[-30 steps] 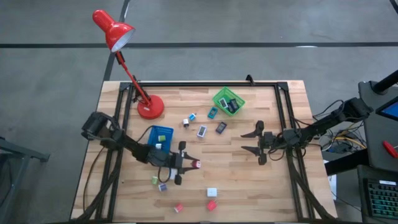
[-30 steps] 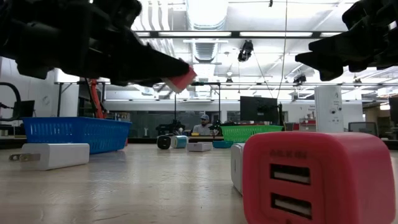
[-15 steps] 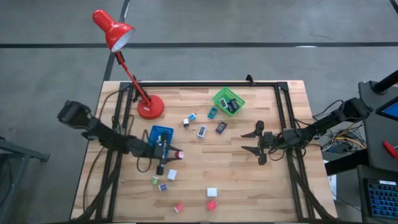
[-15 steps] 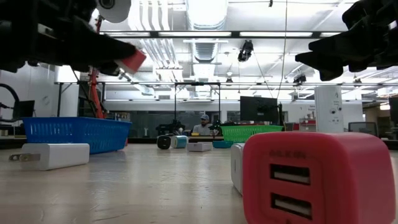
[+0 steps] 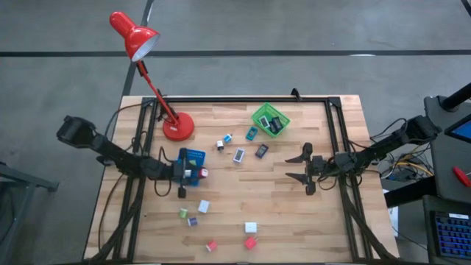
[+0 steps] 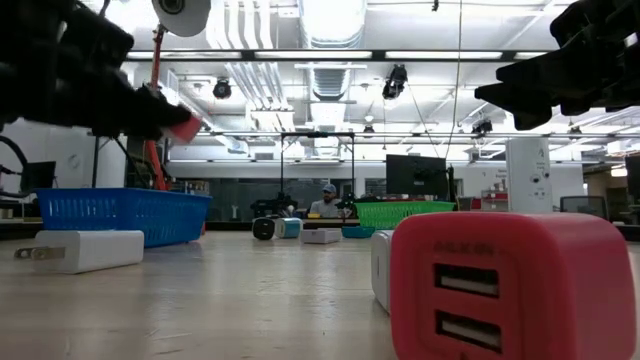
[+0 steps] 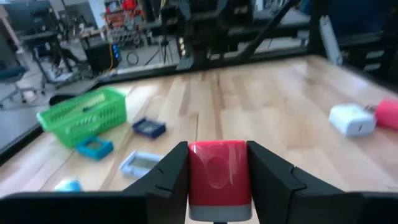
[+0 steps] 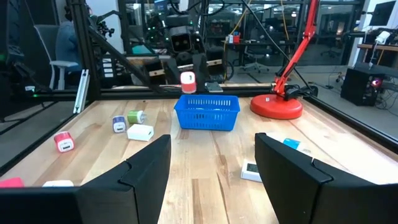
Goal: Pick & Place Office items
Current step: Put the top pink white charger adapter into the blue basket
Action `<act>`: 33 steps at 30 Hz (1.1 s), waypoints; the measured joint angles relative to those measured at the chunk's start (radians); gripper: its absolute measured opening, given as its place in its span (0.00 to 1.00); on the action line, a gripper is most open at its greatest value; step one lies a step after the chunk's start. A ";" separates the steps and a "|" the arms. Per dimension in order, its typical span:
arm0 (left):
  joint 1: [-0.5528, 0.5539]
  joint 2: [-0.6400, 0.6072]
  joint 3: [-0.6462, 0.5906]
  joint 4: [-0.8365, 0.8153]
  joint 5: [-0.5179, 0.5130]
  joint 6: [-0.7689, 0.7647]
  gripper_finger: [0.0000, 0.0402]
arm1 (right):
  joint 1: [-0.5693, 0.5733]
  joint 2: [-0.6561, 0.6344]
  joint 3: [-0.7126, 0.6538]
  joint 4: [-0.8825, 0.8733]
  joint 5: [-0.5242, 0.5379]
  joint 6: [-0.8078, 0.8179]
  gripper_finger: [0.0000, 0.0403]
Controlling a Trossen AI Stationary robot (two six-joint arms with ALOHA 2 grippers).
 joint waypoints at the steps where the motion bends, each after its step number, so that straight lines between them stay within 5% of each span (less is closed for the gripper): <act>1: 0.004 -0.007 -0.007 -0.015 -0.003 -0.007 0.32 | 0.000 0.000 0.000 0.000 0.000 0.000 0.56; 21: 0.038 -0.200 -0.043 -0.265 -0.041 -0.087 0.32 | 0.000 0.000 0.000 -0.007 0.000 0.004 0.56; 27: 0.040 -0.273 0.003 -0.453 -0.065 -0.130 0.32 | 0.000 0.000 0.000 -0.007 0.000 0.004 0.56; 33: 0.039 -0.341 0.145 -0.820 -0.099 -0.188 0.32 | 0.000 0.000 0.000 -0.007 0.000 0.003 0.56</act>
